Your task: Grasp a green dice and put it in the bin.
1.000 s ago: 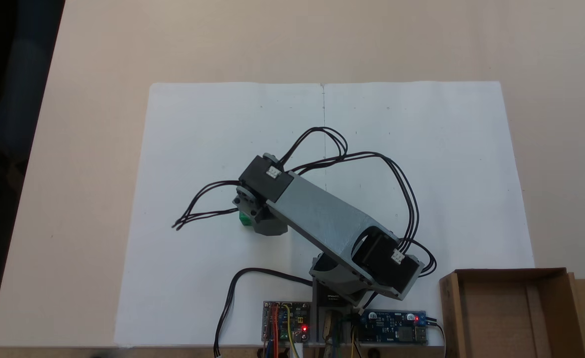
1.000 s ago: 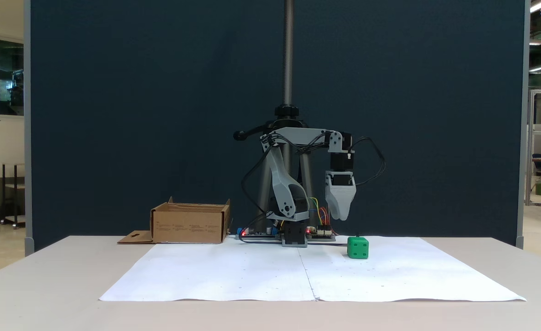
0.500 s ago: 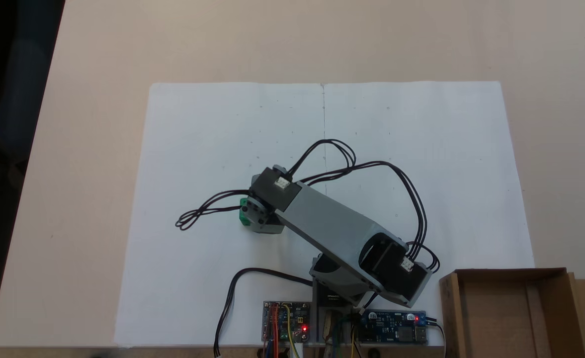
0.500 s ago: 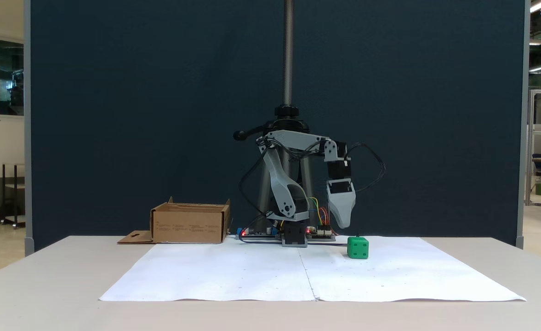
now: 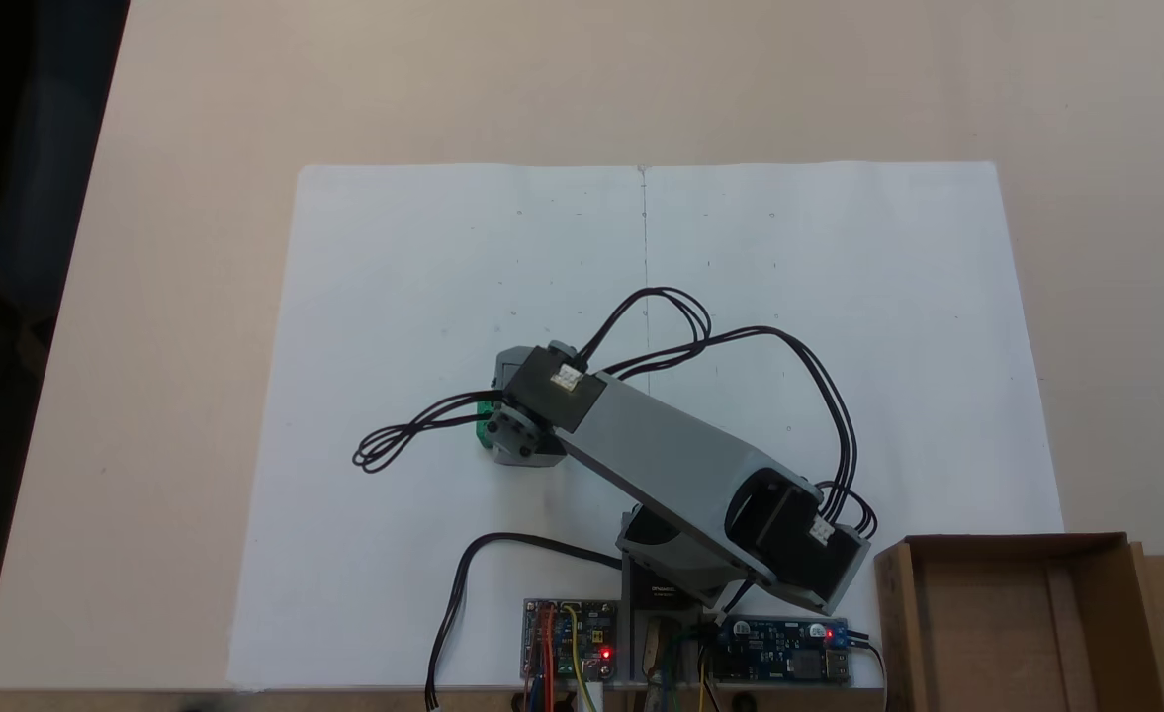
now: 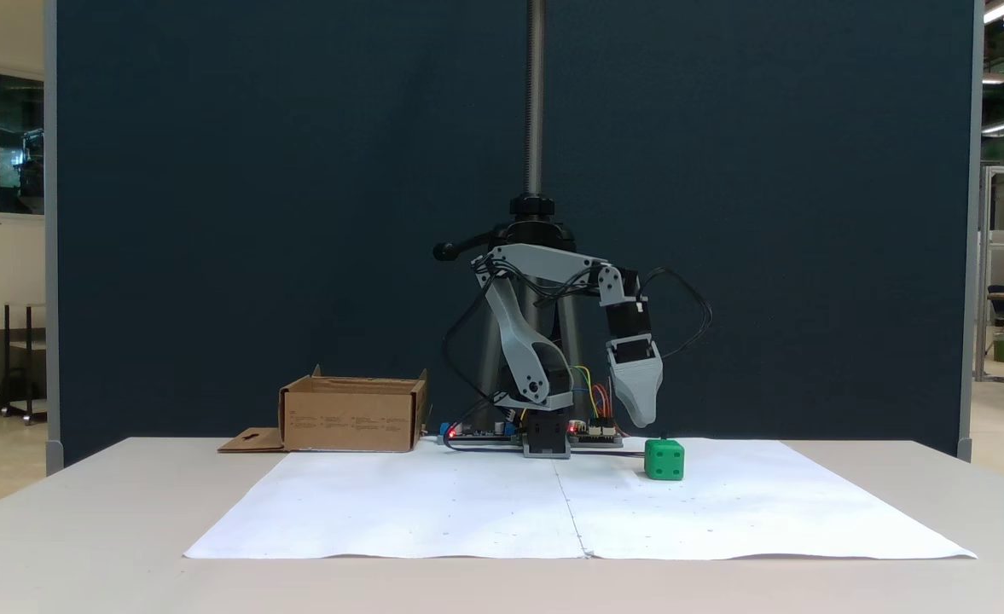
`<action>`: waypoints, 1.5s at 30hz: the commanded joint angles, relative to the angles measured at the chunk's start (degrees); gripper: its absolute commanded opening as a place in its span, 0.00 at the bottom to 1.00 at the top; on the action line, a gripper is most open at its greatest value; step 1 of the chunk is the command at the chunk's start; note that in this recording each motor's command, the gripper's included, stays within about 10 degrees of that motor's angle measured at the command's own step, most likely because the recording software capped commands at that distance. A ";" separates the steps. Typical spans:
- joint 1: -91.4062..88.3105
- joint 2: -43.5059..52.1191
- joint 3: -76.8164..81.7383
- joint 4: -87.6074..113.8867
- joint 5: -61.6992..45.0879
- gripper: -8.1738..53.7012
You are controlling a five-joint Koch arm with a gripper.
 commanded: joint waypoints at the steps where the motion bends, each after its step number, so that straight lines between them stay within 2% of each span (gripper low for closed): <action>1: -1.05 1.32 1.05 -2.37 4.39 0.80; 10: -1.05 2.46 5.45 -2.46 4.39 0.80; 20: -2.37 -8.96 0.18 -6.59 4.39 0.80; 38: -2.37 -20.13 -6.24 -6.50 3.16 0.80; 45: -2.37 -21.62 -7.65 -6.33 2.81 0.79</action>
